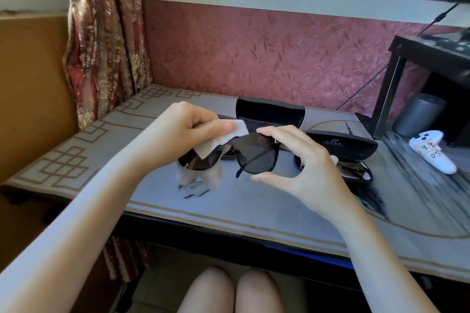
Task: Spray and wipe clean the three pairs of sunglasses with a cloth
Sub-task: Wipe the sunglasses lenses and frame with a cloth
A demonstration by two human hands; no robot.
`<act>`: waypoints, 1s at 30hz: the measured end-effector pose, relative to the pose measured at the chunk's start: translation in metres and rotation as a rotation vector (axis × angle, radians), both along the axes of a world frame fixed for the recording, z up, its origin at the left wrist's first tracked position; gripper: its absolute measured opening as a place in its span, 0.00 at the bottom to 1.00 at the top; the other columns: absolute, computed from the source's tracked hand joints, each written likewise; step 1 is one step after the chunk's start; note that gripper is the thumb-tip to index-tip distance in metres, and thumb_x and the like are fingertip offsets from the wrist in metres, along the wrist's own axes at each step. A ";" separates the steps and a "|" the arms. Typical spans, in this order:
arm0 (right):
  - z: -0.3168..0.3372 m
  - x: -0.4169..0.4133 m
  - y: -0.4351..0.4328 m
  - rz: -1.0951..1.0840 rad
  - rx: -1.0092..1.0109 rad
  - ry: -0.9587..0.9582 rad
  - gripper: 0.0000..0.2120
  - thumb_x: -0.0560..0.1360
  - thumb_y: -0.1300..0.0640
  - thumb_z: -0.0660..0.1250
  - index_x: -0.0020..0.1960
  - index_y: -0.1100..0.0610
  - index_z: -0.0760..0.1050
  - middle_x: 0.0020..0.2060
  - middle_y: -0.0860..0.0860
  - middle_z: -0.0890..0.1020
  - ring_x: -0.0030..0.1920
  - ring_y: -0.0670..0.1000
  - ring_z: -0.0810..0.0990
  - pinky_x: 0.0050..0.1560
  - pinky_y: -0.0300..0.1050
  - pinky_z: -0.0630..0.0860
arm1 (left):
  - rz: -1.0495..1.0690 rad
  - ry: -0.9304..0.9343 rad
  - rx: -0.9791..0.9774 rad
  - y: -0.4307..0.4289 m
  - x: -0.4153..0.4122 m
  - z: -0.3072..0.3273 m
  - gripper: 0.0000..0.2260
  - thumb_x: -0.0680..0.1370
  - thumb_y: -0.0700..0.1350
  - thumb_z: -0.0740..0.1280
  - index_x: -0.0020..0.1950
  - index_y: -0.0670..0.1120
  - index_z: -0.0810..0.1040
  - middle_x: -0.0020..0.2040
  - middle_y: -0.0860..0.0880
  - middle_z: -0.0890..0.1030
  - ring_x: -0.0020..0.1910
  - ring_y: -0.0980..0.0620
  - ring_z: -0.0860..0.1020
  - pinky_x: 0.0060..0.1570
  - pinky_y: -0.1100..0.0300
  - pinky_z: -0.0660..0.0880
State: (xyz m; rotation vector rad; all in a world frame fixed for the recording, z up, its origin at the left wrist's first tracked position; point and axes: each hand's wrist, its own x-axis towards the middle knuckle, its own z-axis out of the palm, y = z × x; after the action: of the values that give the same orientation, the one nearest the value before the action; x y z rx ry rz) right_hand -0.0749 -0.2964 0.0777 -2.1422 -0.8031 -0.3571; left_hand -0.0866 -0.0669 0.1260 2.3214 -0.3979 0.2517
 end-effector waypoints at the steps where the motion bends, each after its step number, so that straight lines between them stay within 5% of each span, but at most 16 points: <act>1: 0.000 -0.001 -0.001 0.021 0.029 0.002 0.27 0.67 0.43 0.75 0.63 0.36 0.70 0.58 0.38 0.75 0.64 0.44 0.74 0.66 0.61 0.66 | 0.007 -0.013 -0.001 -0.001 0.001 0.000 0.23 0.75 0.56 0.67 0.29 0.42 0.66 0.25 0.52 0.62 0.25 0.57 0.60 0.26 0.65 0.56; 3: 0.002 -0.002 -0.002 0.041 0.062 0.001 0.28 0.67 0.52 0.78 0.64 0.44 0.73 0.58 0.42 0.76 0.62 0.44 0.74 0.67 0.49 0.68 | 0.001 -0.004 0.007 -0.002 0.004 0.000 0.22 0.77 0.54 0.67 0.29 0.42 0.66 0.26 0.54 0.61 0.25 0.57 0.59 0.26 0.65 0.56; 8: 0.000 -0.001 -0.003 0.037 0.036 0.004 0.28 0.67 0.50 0.78 0.64 0.42 0.72 0.58 0.39 0.76 0.62 0.42 0.74 0.67 0.50 0.67 | -0.057 0.054 0.056 -0.004 0.004 0.006 0.14 0.72 0.54 0.72 0.37 0.43 0.80 0.28 0.48 0.72 0.26 0.56 0.68 0.26 0.67 0.62; 12: 0.002 0.002 -0.003 0.068 0.038 -0.033 0.28 0.67 0.58 0.79 0.64 0.52 0.74 0.58 0.44 0.77 0.60 0.40 0.74 0.63 0.31 0.65 | -0.061 0.047 0.060 -0.011 0.003 0.007 0.08 0.69 0.53 0.76 0.38 0.51 0.83 0.33 0.49 0.80 0.29 0.59 0.73 0.30 0.69 0.66; 17: 0.001 0.001 -0.003 0.070 0.037 -0.041 0.27 0.67 0.58 0.79 0.64 0.53 0.75 0.57 0.45 0.77 0.59 0.41 0.74 0.61 0.31 0.66 | -0.032 0.020 0.028 -0.010 0.006 0.003 0.14 0.73 0.54 0.71 0.37 0.43 0.81 0.28 0.47 0.71 0.26 0.58 0.65 0.27 0.66 0.60; 22: 0.003 0.001 -0.006 0.066 0.070 -0.009 0.28 0.66 0.57 0.79 0.64 0.51 0.75 0.56 0.45 0.77 0.58 0.46 0.75 0.61 0.31 0.66 | -0.096 0.064 -0.060 0.007 0.002 0.004 0.03 0.75 0.50 0.71 0.46 0.54 0.85 0.40 0.46 0.84 0.37 0.55 0.77 0.40 0.61 0.69; 26: 0.005 0.000 -0.005 0.063 0.066 0.004 0.27 0.67 0.56 0.79 0.64 0.49 0.75 0.56 0.42 0.77 0.59 0.45 0.75 0.63 0.35 0.67 | -0.088 0.068 -0.071 0.020 -0.002 0.008 0.06 0.75 0.48 0.70 0.49 0.58 0.85 0.47 0.49 0.86 0.50 0.44 0.82 0.52 0.48 0.76; 30: 0.006 0.000 -0.006 0.073 0.079 -0.004 0.28 0.66 0.56 0.79 0.64 0.51 0.75 0.55 0.43 0.77 0.58 0.45 0.76 0.61 0.30 0.66 | -0.053 0.075 -0.133 0.029 -0.003 0.010 0.07 0.76 0.43 0.71 0.48 0.54 0.86 0.47 0.46 0.86 0.48 0.48 0.82 0.56 0.44 0.75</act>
State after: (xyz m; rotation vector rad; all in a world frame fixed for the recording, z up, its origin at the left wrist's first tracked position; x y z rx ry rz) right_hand -0.0747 -0.3021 0.0841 -2.0339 -0.8541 -0.3496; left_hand -0.0893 -0.0382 0.1365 2.1793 -0.3927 0.1599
